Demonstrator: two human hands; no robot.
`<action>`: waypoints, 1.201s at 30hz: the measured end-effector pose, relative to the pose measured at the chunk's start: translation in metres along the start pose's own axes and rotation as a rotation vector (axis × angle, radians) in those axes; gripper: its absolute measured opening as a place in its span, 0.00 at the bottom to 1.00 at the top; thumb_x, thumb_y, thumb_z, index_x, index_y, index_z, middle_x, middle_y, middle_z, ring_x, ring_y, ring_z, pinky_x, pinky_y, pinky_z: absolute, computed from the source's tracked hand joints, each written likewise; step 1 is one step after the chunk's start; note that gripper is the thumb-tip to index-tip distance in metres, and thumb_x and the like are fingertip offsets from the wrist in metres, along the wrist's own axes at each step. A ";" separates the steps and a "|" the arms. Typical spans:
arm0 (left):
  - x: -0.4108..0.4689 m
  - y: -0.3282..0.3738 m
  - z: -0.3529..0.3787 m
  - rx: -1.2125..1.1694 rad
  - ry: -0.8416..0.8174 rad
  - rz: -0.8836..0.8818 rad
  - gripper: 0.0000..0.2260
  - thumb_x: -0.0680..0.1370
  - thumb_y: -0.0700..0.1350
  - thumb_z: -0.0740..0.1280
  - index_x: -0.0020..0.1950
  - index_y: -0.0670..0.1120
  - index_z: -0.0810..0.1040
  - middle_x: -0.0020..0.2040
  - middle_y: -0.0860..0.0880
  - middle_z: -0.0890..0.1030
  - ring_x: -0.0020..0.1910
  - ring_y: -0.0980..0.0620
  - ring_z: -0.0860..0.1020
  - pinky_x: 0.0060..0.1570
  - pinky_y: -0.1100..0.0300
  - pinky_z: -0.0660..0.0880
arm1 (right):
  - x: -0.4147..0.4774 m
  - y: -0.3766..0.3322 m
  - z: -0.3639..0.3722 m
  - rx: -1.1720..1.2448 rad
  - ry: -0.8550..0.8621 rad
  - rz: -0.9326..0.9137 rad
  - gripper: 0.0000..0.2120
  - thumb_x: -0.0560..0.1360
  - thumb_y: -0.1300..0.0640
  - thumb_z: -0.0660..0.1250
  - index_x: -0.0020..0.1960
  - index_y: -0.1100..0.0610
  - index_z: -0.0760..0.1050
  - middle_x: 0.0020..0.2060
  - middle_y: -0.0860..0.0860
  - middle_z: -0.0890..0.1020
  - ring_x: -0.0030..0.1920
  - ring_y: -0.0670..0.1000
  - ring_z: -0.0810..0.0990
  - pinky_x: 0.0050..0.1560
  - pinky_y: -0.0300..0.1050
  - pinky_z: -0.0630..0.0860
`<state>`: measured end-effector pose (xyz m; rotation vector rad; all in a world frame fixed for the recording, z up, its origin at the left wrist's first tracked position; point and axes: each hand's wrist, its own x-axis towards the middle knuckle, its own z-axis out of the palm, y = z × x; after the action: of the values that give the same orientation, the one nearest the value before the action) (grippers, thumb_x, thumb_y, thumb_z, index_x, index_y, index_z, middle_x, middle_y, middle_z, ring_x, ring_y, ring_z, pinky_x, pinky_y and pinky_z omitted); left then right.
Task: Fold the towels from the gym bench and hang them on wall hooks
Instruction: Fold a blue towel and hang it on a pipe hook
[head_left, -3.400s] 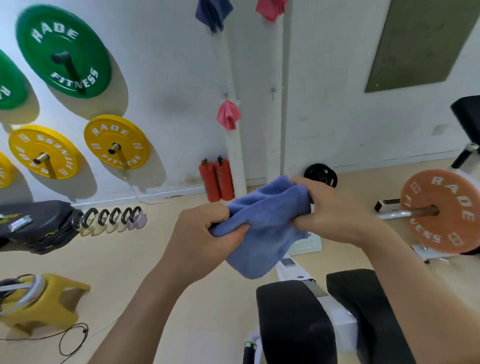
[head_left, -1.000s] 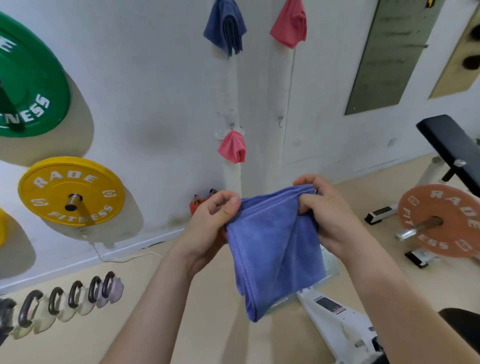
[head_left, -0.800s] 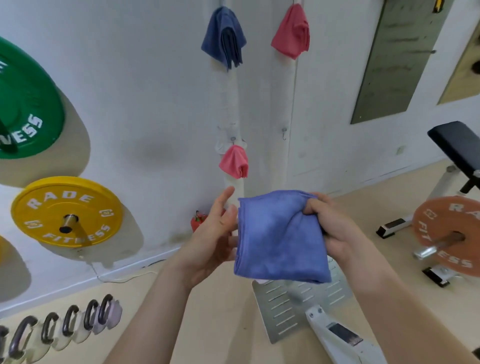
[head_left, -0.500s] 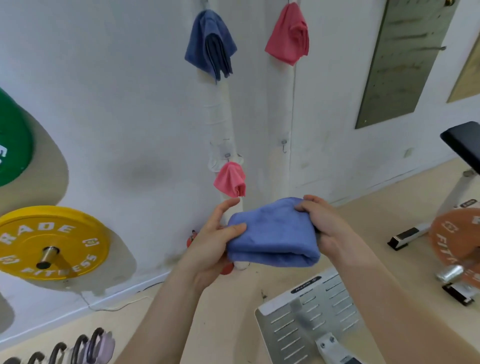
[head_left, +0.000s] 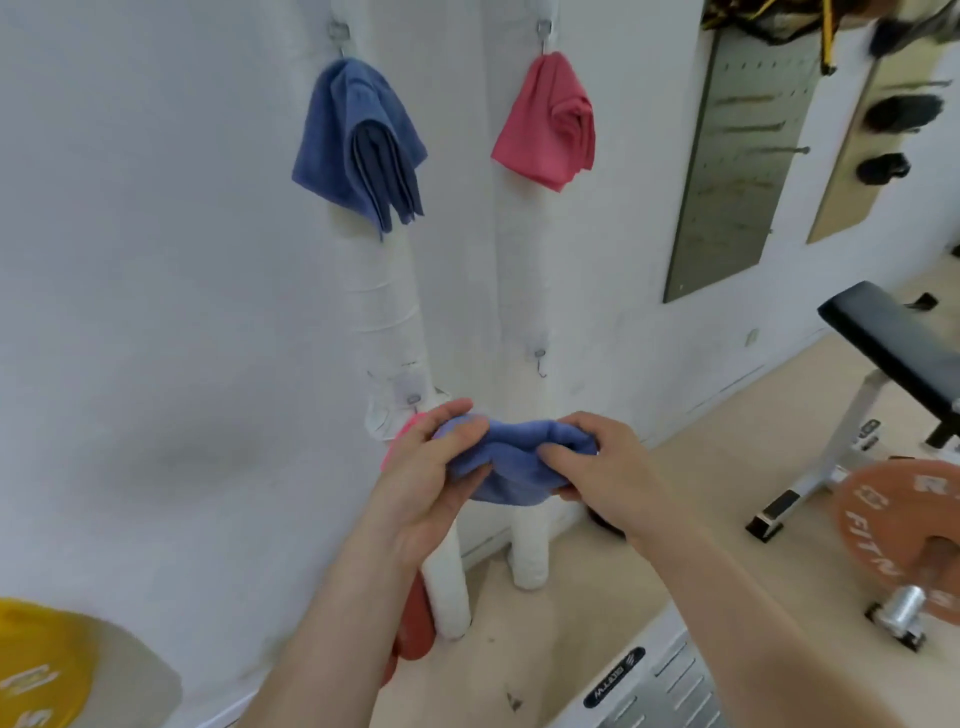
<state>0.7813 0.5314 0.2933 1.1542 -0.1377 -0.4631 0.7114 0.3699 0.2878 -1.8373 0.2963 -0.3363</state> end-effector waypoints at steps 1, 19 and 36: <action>0.012 0.004 0.001 0.043 -0.043 0.011 0.12 0.75 0.36 0.68 0.57 0.43 0.75 0.44 0.45 0.81 0.41 0.53 0.81 0.38 0.63 0.78 | 0.011 -0.004 -0.004 -0.002 0.041 0.009 0.03 0.72 0.59 0.68 0.42 0.59 0.78 0.33 0.56 0.80 0.34 0.53 0.79 0.40 0.57 0.81; 0.138 0.024 0.164 1.204 -0.034 0.595 0.08 0.69 0.58 0.71 0.44 0.57 0.79 0.42 0.57 0.81 0.43 0.59 0.79 0.49 0.56 0.77 | 0.180 -0.051 -0.127 -0.215 -0.033 0.042 0.10 0.73 0.55 0.64 0.36 0.59 0.73 0.30 0.57 0.79 0.33 0.59 0.81 0.39 0.50 0.80; 0.225 0.212 0.217 0.748 -0.218 0.453 0.09 0.79 0.38 0.62 0.48 0.40 0.82 0.43 0.44 0.84 0.43 0.51 0.81 0.45 0.59 0.78 | 0.302 -0.163 -0.195 0.052 -0.485 -0.255 0.13 0.78 0.57 0.65 0.58 0.64 0.77 0.33 0.51 0.76 0.31 0.46 0.74 0.25 0.34 0.62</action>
<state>0.9697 0.3214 0.5441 1.7386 -0.7965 -0.1205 0.9224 0.1320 0.5209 -1.8432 -0.2807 -0.0630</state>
